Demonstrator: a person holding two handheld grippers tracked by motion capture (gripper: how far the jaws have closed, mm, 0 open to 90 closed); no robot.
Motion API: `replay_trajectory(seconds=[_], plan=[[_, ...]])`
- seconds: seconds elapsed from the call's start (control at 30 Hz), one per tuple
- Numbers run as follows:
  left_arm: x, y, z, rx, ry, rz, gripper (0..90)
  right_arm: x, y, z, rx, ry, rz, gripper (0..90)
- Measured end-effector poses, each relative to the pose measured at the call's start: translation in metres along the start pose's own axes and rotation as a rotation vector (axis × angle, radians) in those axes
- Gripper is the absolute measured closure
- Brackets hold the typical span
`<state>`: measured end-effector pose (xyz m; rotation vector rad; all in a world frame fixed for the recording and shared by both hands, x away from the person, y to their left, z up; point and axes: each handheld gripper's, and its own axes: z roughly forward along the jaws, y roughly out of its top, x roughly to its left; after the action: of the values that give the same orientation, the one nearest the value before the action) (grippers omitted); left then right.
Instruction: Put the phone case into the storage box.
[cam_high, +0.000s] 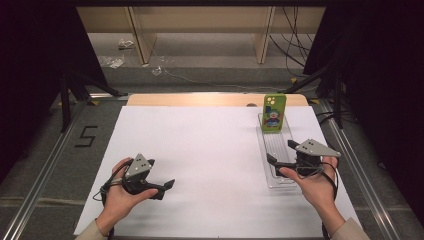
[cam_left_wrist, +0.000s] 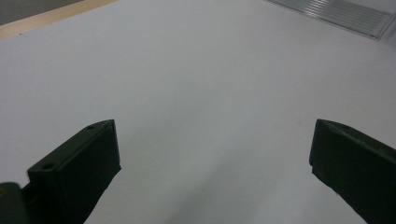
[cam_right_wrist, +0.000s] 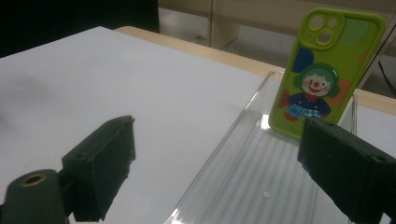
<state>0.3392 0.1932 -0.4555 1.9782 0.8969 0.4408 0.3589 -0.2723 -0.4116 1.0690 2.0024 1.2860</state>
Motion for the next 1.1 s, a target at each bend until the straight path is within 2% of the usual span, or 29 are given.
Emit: replay_trajectory(seconds=[1.1], plan=[[0.002,0.0,0.001,-0.003,0.006,0.003,1.2,0.001,-0.012,-0.011,-0.008,0.017,0.0,12.0]])
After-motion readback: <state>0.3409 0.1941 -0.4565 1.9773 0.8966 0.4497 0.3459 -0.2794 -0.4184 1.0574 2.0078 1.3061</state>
